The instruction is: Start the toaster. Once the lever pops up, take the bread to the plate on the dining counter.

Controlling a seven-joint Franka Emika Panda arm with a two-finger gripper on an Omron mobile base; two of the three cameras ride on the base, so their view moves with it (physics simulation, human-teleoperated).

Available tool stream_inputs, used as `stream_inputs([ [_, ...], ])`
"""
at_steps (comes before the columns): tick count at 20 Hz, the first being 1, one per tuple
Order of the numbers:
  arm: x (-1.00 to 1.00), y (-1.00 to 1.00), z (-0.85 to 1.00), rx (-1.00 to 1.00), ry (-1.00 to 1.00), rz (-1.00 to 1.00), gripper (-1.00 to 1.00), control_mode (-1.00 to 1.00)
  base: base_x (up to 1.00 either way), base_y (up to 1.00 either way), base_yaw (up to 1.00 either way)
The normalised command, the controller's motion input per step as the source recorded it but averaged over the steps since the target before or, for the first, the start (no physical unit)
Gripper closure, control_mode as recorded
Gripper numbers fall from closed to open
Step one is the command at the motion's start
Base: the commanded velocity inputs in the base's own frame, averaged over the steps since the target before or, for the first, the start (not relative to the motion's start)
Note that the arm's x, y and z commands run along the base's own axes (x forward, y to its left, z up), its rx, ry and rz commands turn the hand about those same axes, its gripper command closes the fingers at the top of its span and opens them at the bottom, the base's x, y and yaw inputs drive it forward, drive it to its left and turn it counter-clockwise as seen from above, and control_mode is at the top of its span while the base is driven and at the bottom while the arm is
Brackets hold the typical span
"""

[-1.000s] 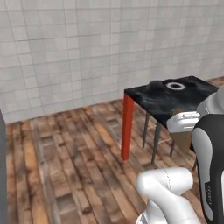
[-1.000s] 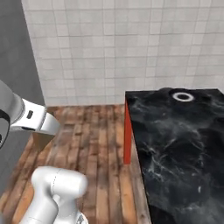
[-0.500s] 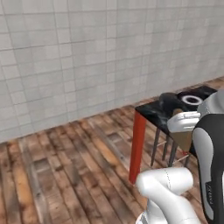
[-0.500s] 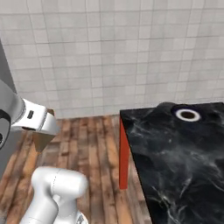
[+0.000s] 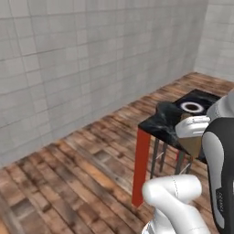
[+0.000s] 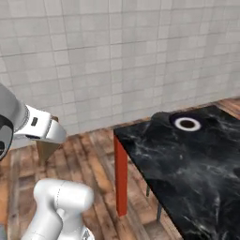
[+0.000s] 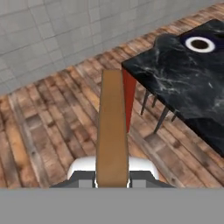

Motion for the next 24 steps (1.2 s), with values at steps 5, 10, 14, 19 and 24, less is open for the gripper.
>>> stream_inputs([
  [5, 0.00, 0.00, 0.00, 0.00, 0.00, 0.00, 1.00, 1.00, 0.28, 0.50, -0.62],
  [10, 0.00, 0.00, 0.00, 0.00, 0.00, 0.00, 1.00, 1.00, 0.31, 0.55, -0.63],
  [14, 0.00, 0.00, 0.00, 0.00, 0.00, 0.00, 1.00, 1.00, 0.21, 0.61, -0.61],
  [19, 0.00, 0.00, 0.00, 0.00, 0.00, 0.00, 1.00, 1.00, 0.02, 0.74, -0.50],
  [24, 0.00, 0.00, 0.00, 0.00, 0.00, 0.00, 1.00, 1.00, 0.12, 0.96, -0.51],
])
